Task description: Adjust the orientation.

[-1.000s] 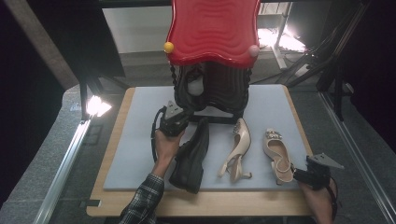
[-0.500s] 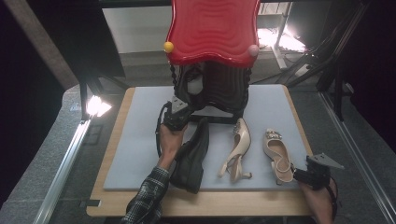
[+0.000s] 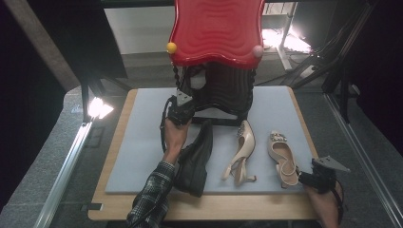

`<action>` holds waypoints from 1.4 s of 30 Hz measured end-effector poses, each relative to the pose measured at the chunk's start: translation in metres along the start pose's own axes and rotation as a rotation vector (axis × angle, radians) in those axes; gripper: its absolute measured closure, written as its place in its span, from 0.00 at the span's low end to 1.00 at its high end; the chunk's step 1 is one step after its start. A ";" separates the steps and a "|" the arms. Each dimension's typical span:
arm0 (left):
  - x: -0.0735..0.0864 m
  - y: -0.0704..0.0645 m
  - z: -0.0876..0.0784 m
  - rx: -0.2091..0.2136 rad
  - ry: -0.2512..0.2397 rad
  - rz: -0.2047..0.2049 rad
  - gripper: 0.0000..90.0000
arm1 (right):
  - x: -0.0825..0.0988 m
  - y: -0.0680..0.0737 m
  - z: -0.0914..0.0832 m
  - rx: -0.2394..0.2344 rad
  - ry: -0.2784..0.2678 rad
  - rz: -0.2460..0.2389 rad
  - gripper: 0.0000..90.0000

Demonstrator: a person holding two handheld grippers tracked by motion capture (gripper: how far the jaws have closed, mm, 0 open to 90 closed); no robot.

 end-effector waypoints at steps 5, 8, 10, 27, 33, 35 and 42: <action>-0.004 0.004 0.006 -0.014 0.020 -0.008 1.00 | 0.000 0.000 0.000 0.000 0.000 0.000 0.18; -0.001 0.006 0.011 -0.018 0.055 -0.013 1.00 | 0.000 0.000 0.000 0.000 0.000 0.000 0.18; 0.002 0.007 0.014 -0.014 0.050 -0.012 1.00 | 0.000 0.000 0.000 0.000 0.000 0.000 0.18; 0.011 -0.001 -0.021 0.037 0.010 0.002 0.98 | 0.000 0.000 0.000 0.000 0.000 0.000 0.18; 0.026 -0.002 -0.039 0.053 0.015 0.005 0.99 | 0.000 0.000 0.000 0.000 0.000 0.001 0.18; 0.033 -0.002 -0.048 0.059 0.016 0.005 0.99 | 0.000 0.000 0.000 0.000 0.000 0.001 0.18; 0.073 -0.003 -0.076 0.086 0.036 -0.026 1.00 | 0.000 0.000 0.000 0.001 0.000 0.000 0.18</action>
Point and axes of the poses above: each handheld gripper's, and its own axes: z roughly forward along the jaws, x roughly out of its underside, y roughly to its left, the point moved 9 cm from there along z, roughly forward along the jaws, and after that the axes turned 8 degrees about y, right-handed, at the moved point
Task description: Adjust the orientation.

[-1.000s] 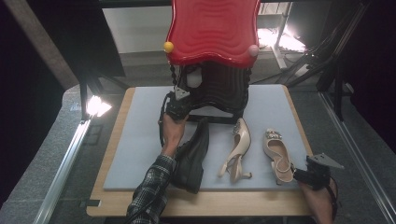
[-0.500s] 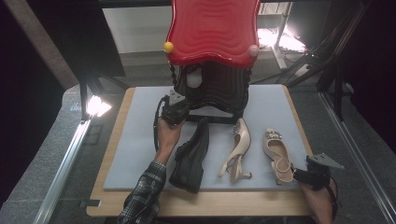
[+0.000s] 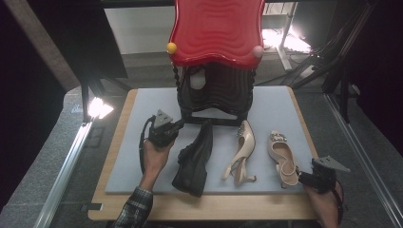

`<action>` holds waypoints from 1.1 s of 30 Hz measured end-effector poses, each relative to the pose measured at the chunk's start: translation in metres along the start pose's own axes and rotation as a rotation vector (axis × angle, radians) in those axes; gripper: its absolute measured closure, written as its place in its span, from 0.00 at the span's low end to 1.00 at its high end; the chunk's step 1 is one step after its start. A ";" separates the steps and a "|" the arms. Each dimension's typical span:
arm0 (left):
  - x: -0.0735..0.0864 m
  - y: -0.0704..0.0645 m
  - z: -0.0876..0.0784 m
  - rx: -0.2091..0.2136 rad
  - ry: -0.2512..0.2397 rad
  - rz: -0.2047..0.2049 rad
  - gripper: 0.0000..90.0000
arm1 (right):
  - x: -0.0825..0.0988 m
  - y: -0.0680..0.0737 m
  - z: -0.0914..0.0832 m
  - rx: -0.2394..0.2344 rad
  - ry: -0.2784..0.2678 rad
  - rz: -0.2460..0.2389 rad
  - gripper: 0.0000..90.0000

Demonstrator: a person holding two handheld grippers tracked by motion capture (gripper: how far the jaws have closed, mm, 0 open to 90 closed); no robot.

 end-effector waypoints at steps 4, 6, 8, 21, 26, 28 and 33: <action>0.031 0.003 -0.012 0.009 0.006 -0.044 1.00 | 0.000 0.000 0.000 -0.001 0.000 0.003 0.18; 0.046 0.003 -0.018 0.018 0.010 -0.065 1.00 | 0.000 0.000 0.000 0.000 0.002 0.002 0.18; 0.061 0.000 -0.022 0.035 0.019 -0.089 1.00 | 0.000 0.000 0.000 0.000 0.002 0.002 0.18; 0.104 -0.040 -0.024 0.141 0.057 -0.092 1.00 | 0.000 0.000 0.000 0.003 0.001 0.004 0.18; 0.091 -0.048 -0.030 0.170 0.032 -0.082 1.00 | 0.000 0.000 0.000 0.004 0.001 0.004 0.18; 0.085 -0.054 -0.032 0.186 0.019 -0.071 1.00 | 0.000 0.000 0.000 0.003 0.002 0.003 0.18; 0.068 -0.072 -0.034 0.218 -0.008 -0.021 0.99 | 0.000 0.000 0.000 0.003 0.002 0.003 0.18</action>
Point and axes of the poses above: each handheld gripper's, and its own axes: z roughly forward along the jaws, x roughly out of its underside, y roughly to its left, the point moved 9 cm from there along z, roughly forward along the jaws, and after that the axes turned 8 degrees about y, right-handed, at the moved point
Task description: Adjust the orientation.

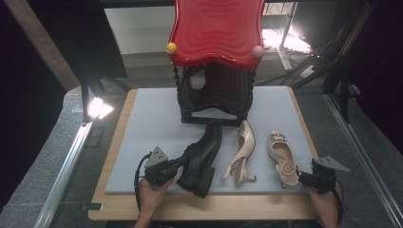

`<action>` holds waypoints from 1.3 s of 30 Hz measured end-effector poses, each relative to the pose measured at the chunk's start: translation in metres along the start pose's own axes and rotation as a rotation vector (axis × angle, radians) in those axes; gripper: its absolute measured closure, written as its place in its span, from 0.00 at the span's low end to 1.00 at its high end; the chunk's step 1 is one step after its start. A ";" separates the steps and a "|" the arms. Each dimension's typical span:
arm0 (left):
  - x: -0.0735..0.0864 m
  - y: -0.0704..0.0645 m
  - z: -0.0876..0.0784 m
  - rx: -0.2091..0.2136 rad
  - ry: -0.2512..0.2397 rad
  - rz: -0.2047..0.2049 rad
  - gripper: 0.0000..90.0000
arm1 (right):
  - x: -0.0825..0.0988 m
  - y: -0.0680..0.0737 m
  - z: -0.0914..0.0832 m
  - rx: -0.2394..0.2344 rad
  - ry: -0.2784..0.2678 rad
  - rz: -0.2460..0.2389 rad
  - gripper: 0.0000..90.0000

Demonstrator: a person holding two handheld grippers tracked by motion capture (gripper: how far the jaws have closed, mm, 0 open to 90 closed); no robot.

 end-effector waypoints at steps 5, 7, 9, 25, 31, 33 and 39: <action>-0.012 -0.013 0.005 0.022 -0.006 0.037 0.98 | 0.000 0.000 0.000 0.000 0.000 0.000 0.18; -0.013 -0.014 0.008 0.016 0.003 0.042 0.98 | 0.000 0.000 0.000 0.000 0.000 0.000 0.18; -0.013 -0.015 0.009 0.020 0.006 0.036 0.96 | 0.000 0.000 0.000 0.001 -0.001 0.001 0.18; -0.024 -0.036 0.021 0.061 0.069 0.014 0.67 | 0.000 0.000 0.000 0.000 0.000 0.000 0.18; -0.024 -0.039 0.040 0.032 0.132 0.020 0.63 | 0.000 0.000 0.000 0.000 0.000 0.000 0.18; -0.024 -0.038 0.046 0.014 0.153 0.023 0.63 | 0.000 0.000 0.000 0.001 -0.001 0.001 0.18; -0.027 -0.035 0.049 -0.011 0.157 0.011 0.74 | 0.000 0.000 0.000 0.001 -0.001 0.001 0.18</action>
Point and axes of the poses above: each handheld gripper's, and its own axes: z roughly forward along the jaws, x roughly out of its underside, y roughly to its left, the point moved 9 cm from there along z, roughly forward along the jaws, and after that the axes turned 8 degrees about y, right-handed, at the moved point
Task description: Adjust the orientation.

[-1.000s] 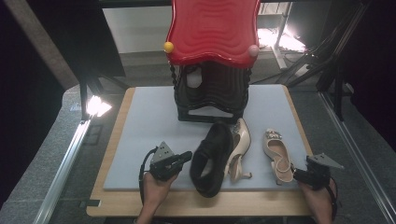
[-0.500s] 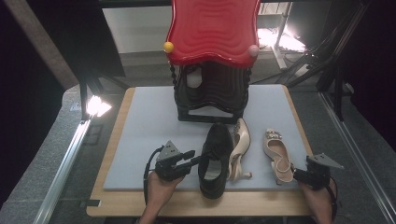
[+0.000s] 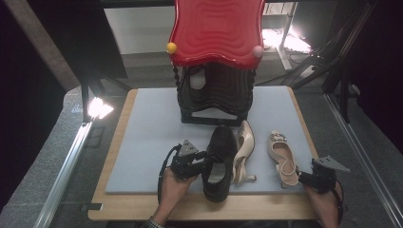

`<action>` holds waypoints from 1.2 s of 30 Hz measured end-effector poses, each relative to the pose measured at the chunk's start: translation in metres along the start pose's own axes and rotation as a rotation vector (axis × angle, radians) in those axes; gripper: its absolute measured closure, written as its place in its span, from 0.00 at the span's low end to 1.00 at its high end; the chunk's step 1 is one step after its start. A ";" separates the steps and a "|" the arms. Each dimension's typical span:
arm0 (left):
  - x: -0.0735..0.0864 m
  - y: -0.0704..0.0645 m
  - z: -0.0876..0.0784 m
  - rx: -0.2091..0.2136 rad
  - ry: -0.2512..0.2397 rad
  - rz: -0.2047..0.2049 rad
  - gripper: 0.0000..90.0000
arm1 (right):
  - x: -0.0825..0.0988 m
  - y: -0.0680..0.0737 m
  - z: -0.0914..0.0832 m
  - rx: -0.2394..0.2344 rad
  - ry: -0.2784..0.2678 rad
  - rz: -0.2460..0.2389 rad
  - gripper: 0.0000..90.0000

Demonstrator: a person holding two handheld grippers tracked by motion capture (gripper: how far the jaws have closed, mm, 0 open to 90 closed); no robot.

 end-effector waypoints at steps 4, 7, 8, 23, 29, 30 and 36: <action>-0.001 0.000 -0.003 -0.020 0.004 0.003 0.80 | 0.000 0.000 0.000 0.000 0.000 0.000 0.18; -0.003 0.006 -0.006 -0.040 -0.004 -0.006 0.86 | 0.000 0.000 0.000 0.000 0.000 0.000 0.18; -0.003 0.008 -0.007 -0.042 -0.007 -0.011 0.88 | 0.000 0.000 0.000 0.000 0.000 0.000 0.18; -0.007 0.022 -0.022 -0.054 -0.053 -0.020 0.91 | 0.000 0.000 0.000 0.000 0.000 0.000 0.18; -0.011 0.028 -0.035 -0.075 -0.122 -0.028 0.91 | 0.000 0.000 0.000 0.000 0.000 0.000 0.18; -0.012 0.029 -0.037 -0.075 -0.138 -0.027 0.91 | 0.000 0.000 0.000 0.000 0.000 0.000 0.18; -0.023 0.031 -0.048 -0.077 -0.214 -0.038 0.91 | 0.000 0.000 0.000 0.000 0.000 0.000 0.18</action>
Point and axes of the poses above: each handheld gripper's, and its own axes: z roughly forward along the jaws, x roughly out of its underside, y roughly to its left, the point moved 9 cm from there along z, roughly forward along the jaws, and after that the axes turned 8 degrees about y, right-handed, at the moved point
